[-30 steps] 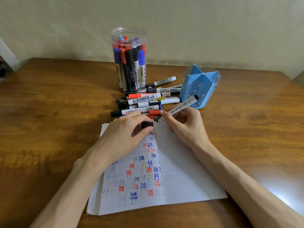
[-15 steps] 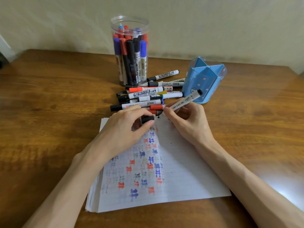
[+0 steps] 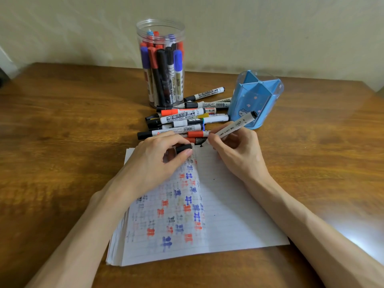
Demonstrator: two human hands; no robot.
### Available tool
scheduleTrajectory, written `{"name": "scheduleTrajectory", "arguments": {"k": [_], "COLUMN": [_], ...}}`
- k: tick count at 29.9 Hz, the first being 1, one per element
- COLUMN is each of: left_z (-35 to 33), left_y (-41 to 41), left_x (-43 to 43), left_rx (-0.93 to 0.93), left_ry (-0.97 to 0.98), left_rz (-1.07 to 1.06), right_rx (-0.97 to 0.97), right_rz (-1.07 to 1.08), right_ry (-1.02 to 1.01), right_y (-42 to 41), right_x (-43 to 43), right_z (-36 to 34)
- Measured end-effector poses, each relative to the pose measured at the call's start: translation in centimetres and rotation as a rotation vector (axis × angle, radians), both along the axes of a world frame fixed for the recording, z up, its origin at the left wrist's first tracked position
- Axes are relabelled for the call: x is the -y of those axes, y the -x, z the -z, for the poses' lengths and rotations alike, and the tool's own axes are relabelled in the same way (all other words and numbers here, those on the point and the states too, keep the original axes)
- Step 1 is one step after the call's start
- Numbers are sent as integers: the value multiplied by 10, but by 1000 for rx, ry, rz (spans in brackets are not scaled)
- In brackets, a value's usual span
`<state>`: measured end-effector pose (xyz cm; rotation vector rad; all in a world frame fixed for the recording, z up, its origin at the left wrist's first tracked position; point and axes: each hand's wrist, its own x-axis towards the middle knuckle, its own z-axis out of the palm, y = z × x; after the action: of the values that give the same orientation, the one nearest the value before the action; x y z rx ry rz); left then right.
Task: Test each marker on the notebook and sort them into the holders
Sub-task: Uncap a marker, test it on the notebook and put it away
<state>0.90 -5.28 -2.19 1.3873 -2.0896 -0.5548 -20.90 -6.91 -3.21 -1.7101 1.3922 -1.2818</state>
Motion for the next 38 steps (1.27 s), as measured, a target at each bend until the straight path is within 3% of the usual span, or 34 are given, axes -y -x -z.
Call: {"name": "scheduleTrajectory", "arguments": {"k": [10, 38], "left_z": [1, 2], "left_y": [-1, -2], "left_x": [1, 1], "left_rx": [2, 0], "left_ry": [17, 32], "left_rz": [6, 4], "right_rx": [-73, -37], "right_rz": [-37, -5], "right_ry": [-13, -17], "right_y": [0, 0], "right_x": [-2, -1], "right_z": [2, 2]}}
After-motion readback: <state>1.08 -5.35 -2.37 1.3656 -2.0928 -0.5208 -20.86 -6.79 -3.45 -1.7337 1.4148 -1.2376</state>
